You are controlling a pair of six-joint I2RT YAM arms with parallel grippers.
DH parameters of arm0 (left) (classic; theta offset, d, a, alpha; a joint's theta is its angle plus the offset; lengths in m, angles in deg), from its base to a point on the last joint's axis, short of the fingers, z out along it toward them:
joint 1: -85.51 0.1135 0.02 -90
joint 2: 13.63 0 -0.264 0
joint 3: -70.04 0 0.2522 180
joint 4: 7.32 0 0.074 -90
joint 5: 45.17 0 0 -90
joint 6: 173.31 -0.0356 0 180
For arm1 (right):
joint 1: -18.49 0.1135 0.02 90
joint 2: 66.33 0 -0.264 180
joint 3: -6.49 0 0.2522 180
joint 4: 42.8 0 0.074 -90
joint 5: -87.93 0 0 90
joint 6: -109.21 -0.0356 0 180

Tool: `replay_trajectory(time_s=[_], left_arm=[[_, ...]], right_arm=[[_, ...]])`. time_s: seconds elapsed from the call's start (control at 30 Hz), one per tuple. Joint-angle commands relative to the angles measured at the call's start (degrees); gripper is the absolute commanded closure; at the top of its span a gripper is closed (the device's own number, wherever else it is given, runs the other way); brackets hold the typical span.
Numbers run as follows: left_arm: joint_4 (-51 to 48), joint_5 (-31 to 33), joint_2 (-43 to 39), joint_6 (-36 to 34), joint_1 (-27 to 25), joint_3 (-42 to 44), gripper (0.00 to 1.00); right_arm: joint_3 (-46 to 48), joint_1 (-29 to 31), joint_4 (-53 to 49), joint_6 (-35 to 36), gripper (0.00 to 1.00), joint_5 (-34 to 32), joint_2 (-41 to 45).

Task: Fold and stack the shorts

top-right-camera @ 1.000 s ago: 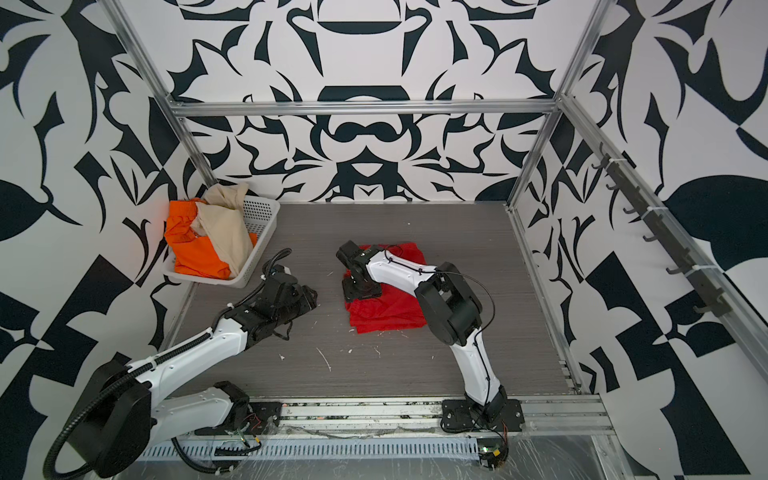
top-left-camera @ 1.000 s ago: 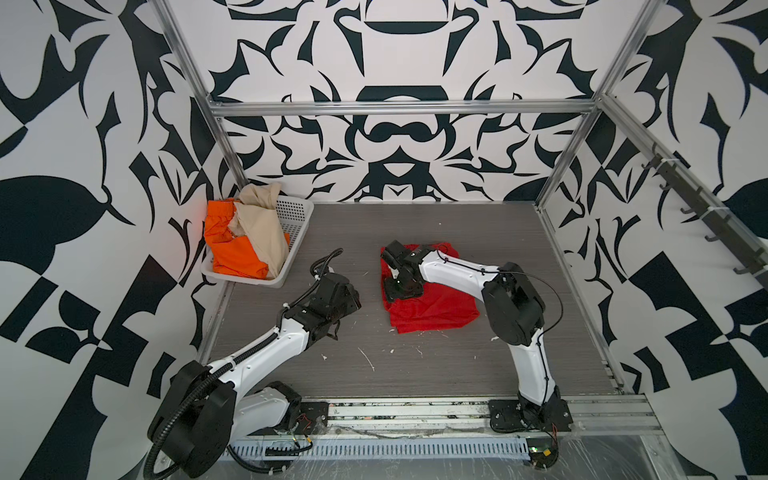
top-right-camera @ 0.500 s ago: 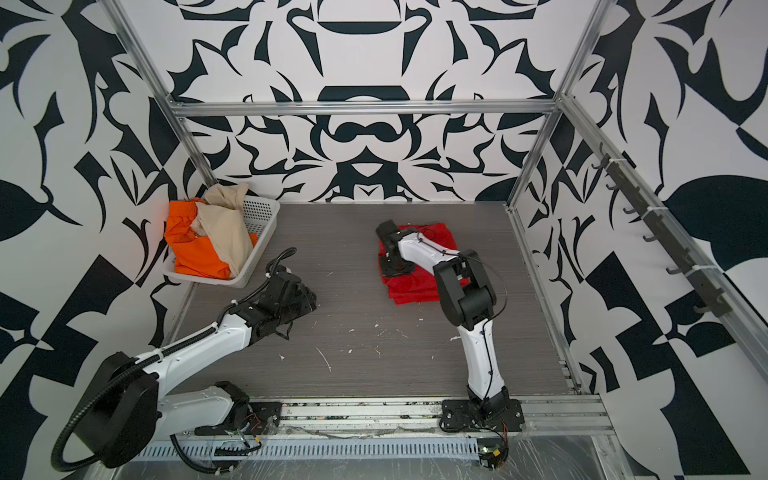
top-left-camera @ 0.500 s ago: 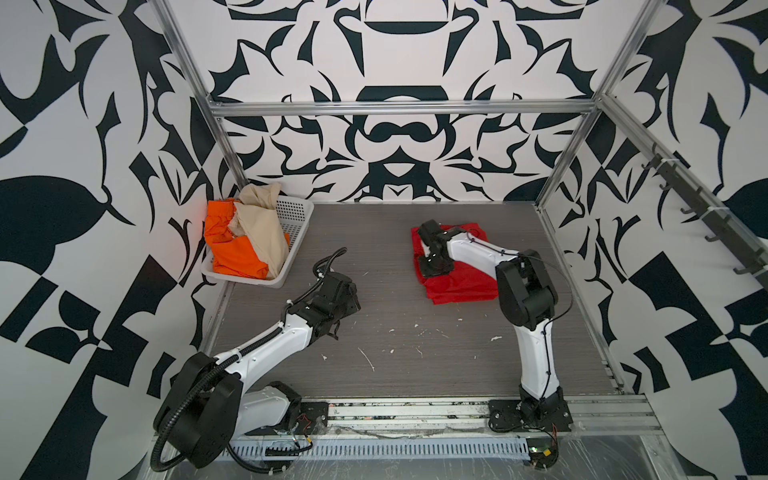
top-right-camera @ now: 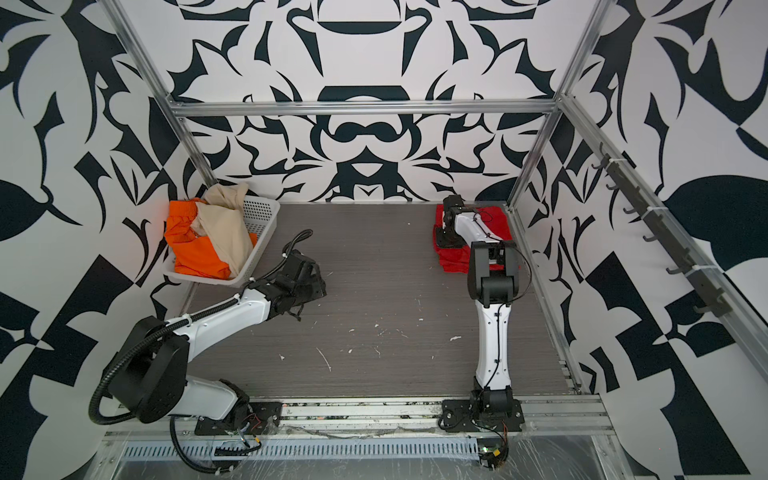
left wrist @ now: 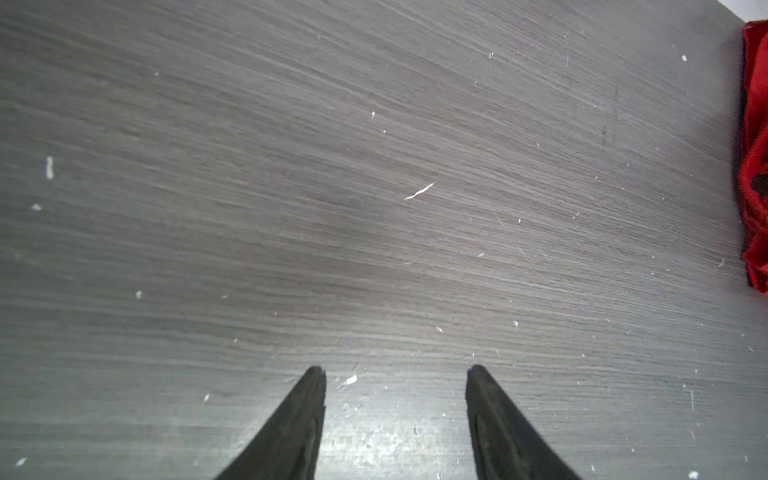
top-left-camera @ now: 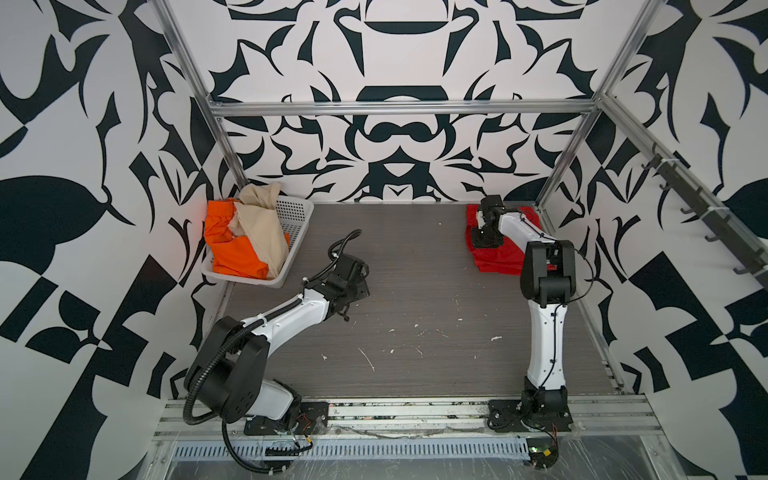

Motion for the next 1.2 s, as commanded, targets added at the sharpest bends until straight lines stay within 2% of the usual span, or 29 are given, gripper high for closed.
replay_trajectory(time_s=[0.0,0.17,0.33,0.43,0.6,0.67,0.83,0.9,1.0,1.07,1.17], left_arm=[[-2.2,0.2,1.7,-1.5,0.2,-3.2,0.42],[-3.1,0.2,2.5,-1.9,0.2,-5.5,0.42],[-4.8,1.0,1.3,-2.3,0.2,-7.5,0.42],[-6.2,1.6,-0.6,-2.7,0.2,-8.6,0.41],[-11.9,3.9,-5.8,-5.5,0.7,-12.2,0.39],[-14.5,3.4,-7.9,-6.9,2.4,-13.7,0.37],[-24.2,-0.2,-12.2,-13.5,13.1,-20.0,0.34],[-27.9,-0.8,-12.2,-17.3,19.0,-22.9,0.28],[-30.5,-5.1,-10.8,-22.0,29.5,-26.1,0.23],[-30.9,-8.2,-6.6,-24.1,35.8,-28.3,0.22],[-31.1,-11.2,-0.2,-26.3,42.5,-33.0,0.16]], right_arm=[[-2.5,-1.5,-3.3,1.7,0.62,0.2,-4.5],[-5.3,-2.0,-6.0,1.7,0.59,1.8,-4.0],[-5.5,-1.9,-8.0,0.0,0.40,7.7,4.0],[-5.6,-1.7,-9.7,-0.6,0.34,9.1,10.1],[0.2,-0.5,-10.0,-1.1,0.33,9.6,21.8],[4.7,1.3,-8.9,-2.0,0.33,9.8,26.8],[23.9,11.2,4.1,-6.3,0.33,8.9,41.4],[32.1,16.9,10.7,-8.8,0.33,7.8,46.3],[39.2,23.7,16.8,-14.0,0.33,7.5,49.8],[41.9,27.2,19.2,-17.0,0.33,7.4,50.3],[43.5,31.3,20.9,-19.1,0.32,8.1,49.5]])
